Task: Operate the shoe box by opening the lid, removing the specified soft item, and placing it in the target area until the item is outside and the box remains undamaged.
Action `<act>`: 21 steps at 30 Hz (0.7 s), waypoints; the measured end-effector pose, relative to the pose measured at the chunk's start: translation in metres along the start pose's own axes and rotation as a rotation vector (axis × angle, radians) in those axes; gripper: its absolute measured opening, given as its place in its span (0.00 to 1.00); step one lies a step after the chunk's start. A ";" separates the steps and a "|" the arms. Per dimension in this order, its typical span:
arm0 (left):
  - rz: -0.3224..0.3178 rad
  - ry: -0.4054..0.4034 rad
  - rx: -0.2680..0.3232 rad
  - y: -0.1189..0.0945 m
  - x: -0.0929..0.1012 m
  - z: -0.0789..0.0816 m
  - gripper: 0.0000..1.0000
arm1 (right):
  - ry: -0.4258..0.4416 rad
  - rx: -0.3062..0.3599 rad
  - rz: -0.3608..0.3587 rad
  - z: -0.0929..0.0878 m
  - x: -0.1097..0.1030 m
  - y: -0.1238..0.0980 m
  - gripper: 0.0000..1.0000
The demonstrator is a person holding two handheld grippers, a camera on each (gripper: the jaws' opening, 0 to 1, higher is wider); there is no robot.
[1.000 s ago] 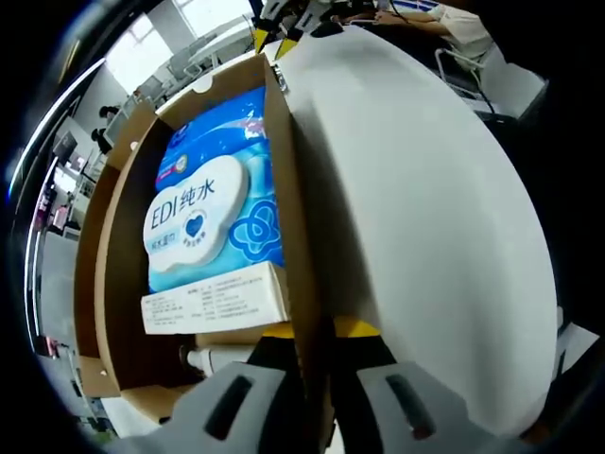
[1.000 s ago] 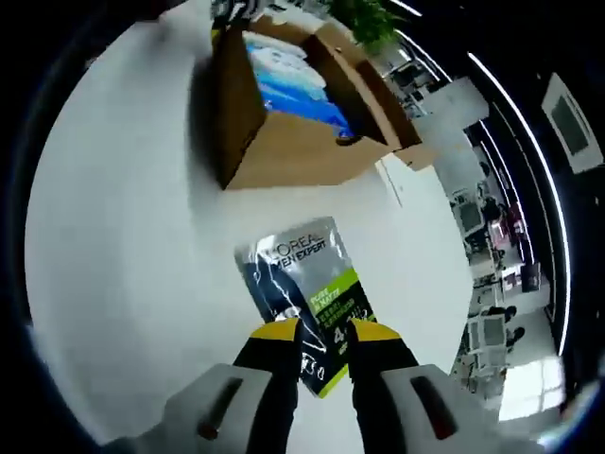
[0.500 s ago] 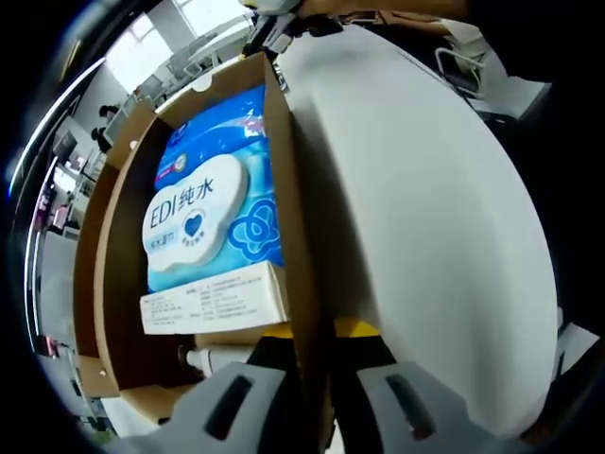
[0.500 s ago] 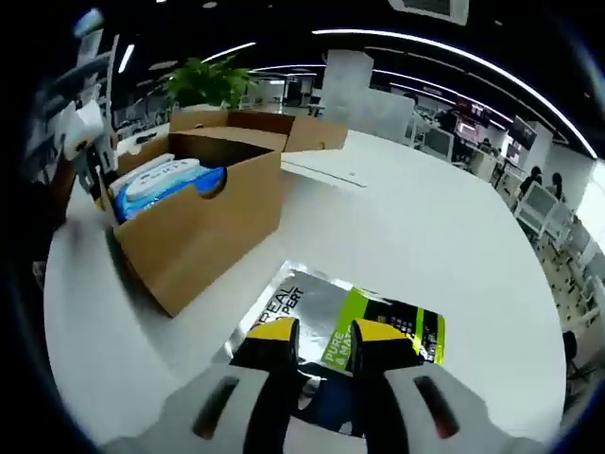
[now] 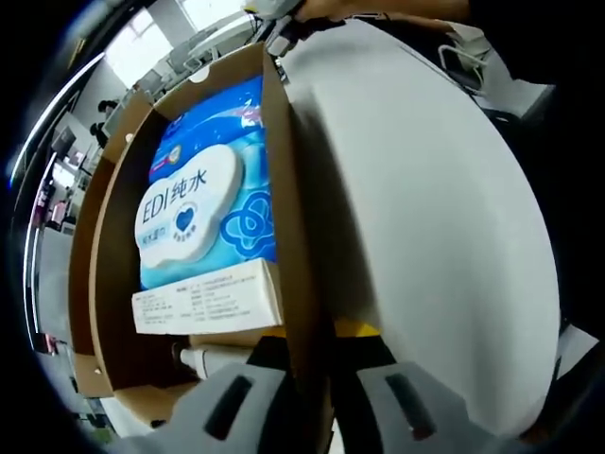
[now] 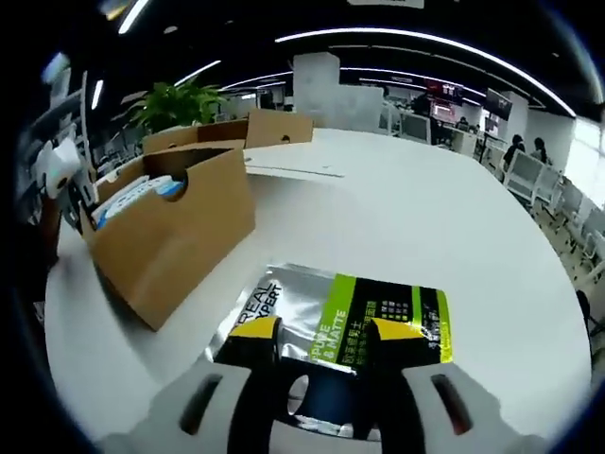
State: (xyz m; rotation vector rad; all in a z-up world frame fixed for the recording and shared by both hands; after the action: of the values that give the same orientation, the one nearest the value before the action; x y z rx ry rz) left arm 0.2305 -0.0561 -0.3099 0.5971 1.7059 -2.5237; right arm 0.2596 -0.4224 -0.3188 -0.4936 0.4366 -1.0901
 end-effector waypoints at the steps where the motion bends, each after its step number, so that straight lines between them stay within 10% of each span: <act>1: 0.000 0.000 0.000 0.000 0.000 0.000 0.04 | 0.003 0.005 -0.003 0.000 0.000 0.000 0.37; 13: 0.002 0.000 0.000 -0.001 -0.001 -0.002 0.04 | 0.024 -0.060 -0.064 -0.001 0.012 -0.008 0.69; 21: 0.003 0.001 -0.001 -0.001 0.001 -0.001 0.04 | -0.145 -0.228 0.122 0.000 -0.012 -0.013 0.72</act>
State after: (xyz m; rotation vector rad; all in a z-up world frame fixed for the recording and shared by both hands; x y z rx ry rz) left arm 0.2302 -0.0543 -0.3097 0.6009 1.7046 -2.5212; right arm 0.2457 -0.4167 -0.3100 -0.7329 0.4595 -0.8851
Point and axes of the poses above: the point that each gripper's makers call its tool centre point, and the gripper's own axes: y roughly forward along the fingers, x roughly to its right, z roughly out of its top, the point moved 3 cm from there along -y, roughly backward along the fingers, and after that the axes turned 9 degrees about z, right-handed, at the moved point
